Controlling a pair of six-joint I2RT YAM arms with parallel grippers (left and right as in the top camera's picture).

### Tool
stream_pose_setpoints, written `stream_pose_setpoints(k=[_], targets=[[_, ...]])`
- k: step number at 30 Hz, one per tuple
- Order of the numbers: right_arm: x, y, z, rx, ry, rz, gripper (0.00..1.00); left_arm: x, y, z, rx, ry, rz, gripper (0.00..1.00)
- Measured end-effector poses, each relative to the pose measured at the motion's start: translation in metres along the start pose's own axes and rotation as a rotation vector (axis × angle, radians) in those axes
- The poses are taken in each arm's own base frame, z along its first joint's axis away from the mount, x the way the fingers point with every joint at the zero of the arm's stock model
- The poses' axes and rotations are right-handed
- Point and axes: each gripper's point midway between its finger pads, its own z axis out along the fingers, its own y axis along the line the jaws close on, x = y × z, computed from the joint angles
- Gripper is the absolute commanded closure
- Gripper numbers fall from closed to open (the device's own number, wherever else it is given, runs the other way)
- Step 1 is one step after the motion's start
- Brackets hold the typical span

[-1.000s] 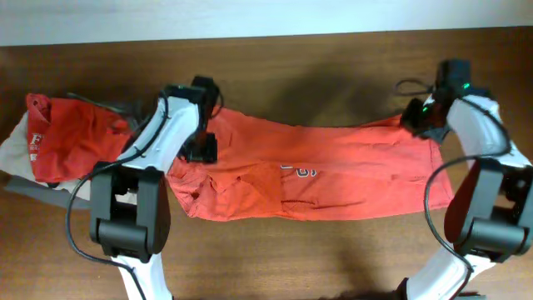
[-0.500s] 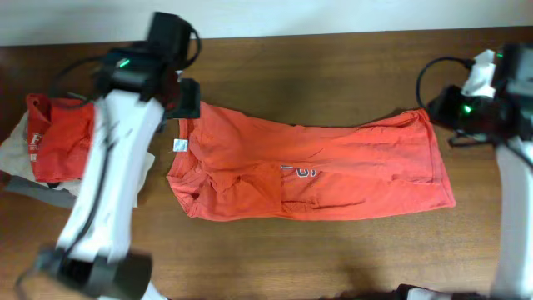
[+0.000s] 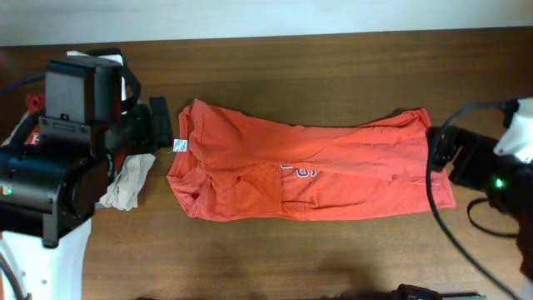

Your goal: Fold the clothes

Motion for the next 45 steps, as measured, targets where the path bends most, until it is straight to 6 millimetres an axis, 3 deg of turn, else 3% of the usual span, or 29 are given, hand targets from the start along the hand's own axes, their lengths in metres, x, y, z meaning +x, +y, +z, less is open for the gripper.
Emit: stream_pose_setpoints(k=[8, 24, 35, 45], targets=[[0.004, 0.003, -0.011, -0.003, -0.018, -0.005, 0.01, 0.010, 0.001, 0.003, -0.011, 0.046, 0.014, 0.01], [0.007, -0.006, 0.015, 0.014, 0.075, 0.023, 0.01, 0.011, 0.002, 0.003, -0.012, 0.051, 0.015, 0.01], [0.025, -0.012, 0.041, 0.013, 0.225, 0.070, 0.01, 0.011, 0.002, 0.003, -0.012, 0.051, 0.015, 0.01], [0.032, -0.008, 0.040, -0.010, 0.258, 0.084, 0.01, 0.011, 0.002, 0.003, -0.012, 0.051, 0.015, 0.01]])
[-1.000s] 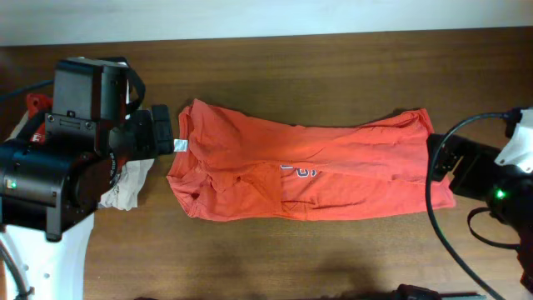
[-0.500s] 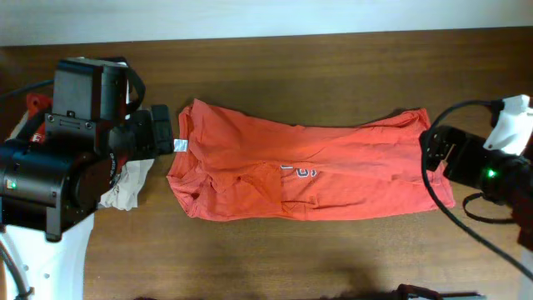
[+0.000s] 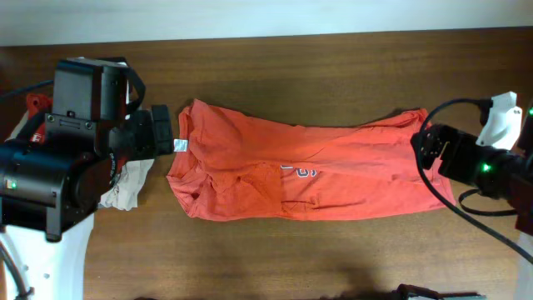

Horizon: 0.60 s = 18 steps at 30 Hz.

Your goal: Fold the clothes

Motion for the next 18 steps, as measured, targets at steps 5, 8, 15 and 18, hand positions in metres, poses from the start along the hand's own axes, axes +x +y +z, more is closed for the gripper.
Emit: stream_pose_setpoints(k=[5, 8, 15, 18], targets=[[0.002, 0.003, -0.008, -0.007, -0.024, -0.012, 0.01, 0.000, 0.000, 0.000, 0.000, 0.000, 0.000, 0.01], [0.003, 0.006, -0.015, -0.012, -0.048, -0.022, 0.01, 0.000, 0.000, 0.000, 0.000, 0.000, 0.000, 0.01], [0.007, 0.010, -0.029, -0.020, -0.092, -0.038, 0.01, 0.000, 0.000, 0.000, 0.000, 0.000, 0.000, 0.01], [0.010, 0.012, -0.036, -0.024, -0.114, -0.047, 0.01, 0.000, 0.000, 0.000, 0.000, 0.000, 0.000, 0.01]])
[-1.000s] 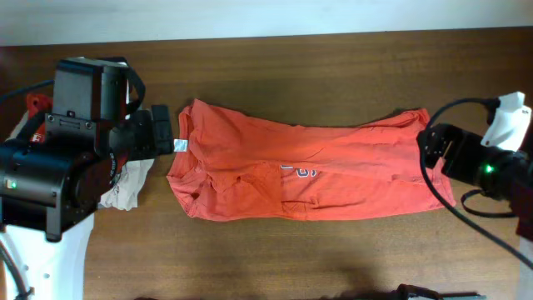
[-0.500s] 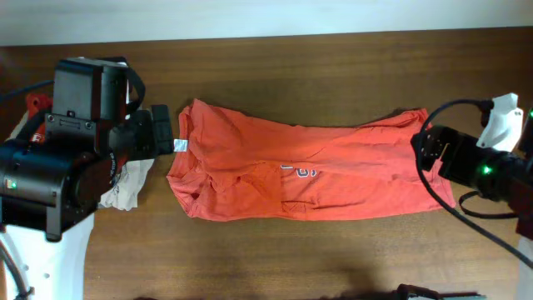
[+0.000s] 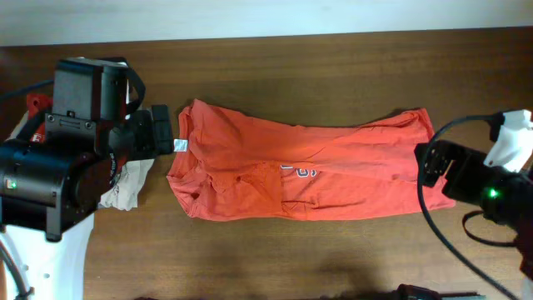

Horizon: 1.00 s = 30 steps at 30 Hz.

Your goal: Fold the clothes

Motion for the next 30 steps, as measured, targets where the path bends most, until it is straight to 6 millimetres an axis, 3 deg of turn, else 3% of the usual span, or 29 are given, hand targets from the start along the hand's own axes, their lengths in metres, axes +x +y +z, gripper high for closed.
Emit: stream_pose_setpoints(k=[10, 30], targets=[[0.008, 0.009, -0.026, -0.018, -0.077, -0.028, 0.01, 0.000, 0.000, 0.000, 0.000, 0.000, 0.000, 0.01], [0.012, 0.009, -0.026, -0.022, -0.061, -0.023, 0.01, 0.000, 0.000, 0.000, 0.000, 0.000, 0.000, 0.01]])
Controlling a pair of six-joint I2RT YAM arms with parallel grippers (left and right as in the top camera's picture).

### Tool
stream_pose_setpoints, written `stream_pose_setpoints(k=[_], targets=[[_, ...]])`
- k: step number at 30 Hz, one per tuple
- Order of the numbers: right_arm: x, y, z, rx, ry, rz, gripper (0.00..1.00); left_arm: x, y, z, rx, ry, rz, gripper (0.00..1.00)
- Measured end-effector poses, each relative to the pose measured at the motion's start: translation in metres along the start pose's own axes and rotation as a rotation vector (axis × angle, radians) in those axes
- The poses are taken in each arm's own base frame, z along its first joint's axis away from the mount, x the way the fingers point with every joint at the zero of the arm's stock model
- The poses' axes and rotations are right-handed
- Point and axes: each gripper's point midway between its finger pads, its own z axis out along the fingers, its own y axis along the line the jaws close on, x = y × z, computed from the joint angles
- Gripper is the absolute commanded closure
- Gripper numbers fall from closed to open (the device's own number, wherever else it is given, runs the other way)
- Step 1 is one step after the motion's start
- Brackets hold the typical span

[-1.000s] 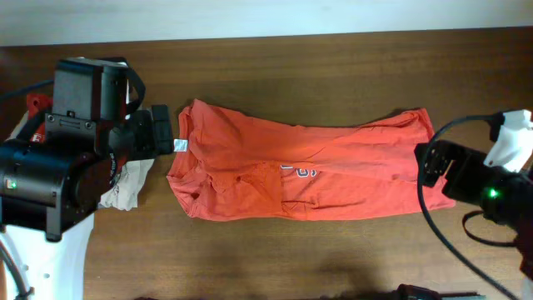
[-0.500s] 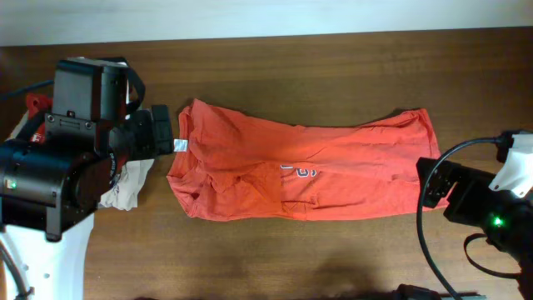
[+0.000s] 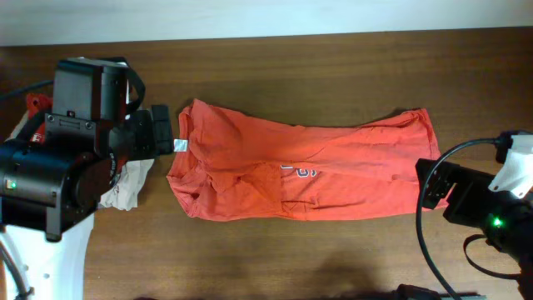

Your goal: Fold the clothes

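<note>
An orange shirt (image 3: 308,171), folded into a long band, lies across the middle of the wooden table (image 3: 291,67). Its collar end with a white tag (image 3: 179,146) is at the left, its hem at the right. My left gripper (image 3: 160,132) sits just left of the collar, beside the tag. My right gripper (image 3: 430,183) is over the shirt's front right corner and hides it. The overhead view does not show how either gripper's jaws stand.
A crumpled pale cloth (image 3: 127,185) lies under the left arm, left of the shirt. A small red item (image 3: 33,103) sits at the far left. The right arm's black cable (image 3: 433,242) loops over the table front. A dark object (image 3: 416,292) shows at the bottom edge.
My right gripper has moved toward the table's front, from the middle of the shirt's right edge to its front right corner. The left arm and the shirt look unchanged.
At first my right gripper was off the shirt's right edge and the left arm sat slightly lower. Then the right gripper was at the back right of the hem, then midway down that edge, and now at the front right corner. The shirt has kept its shape.
</note>
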Motion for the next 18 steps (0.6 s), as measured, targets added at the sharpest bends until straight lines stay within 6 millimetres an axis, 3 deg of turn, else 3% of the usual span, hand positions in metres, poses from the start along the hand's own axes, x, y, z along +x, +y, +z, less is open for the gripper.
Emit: stream_pose_setpoints(k=[18], targets=[[0.0022, -0.0004, 0.0000, 0.002, 0.009, 0.003, 0.01, 0.0000, -0.0001, 0.0000, 0.000, 0.000, 0.000, 0.01]])
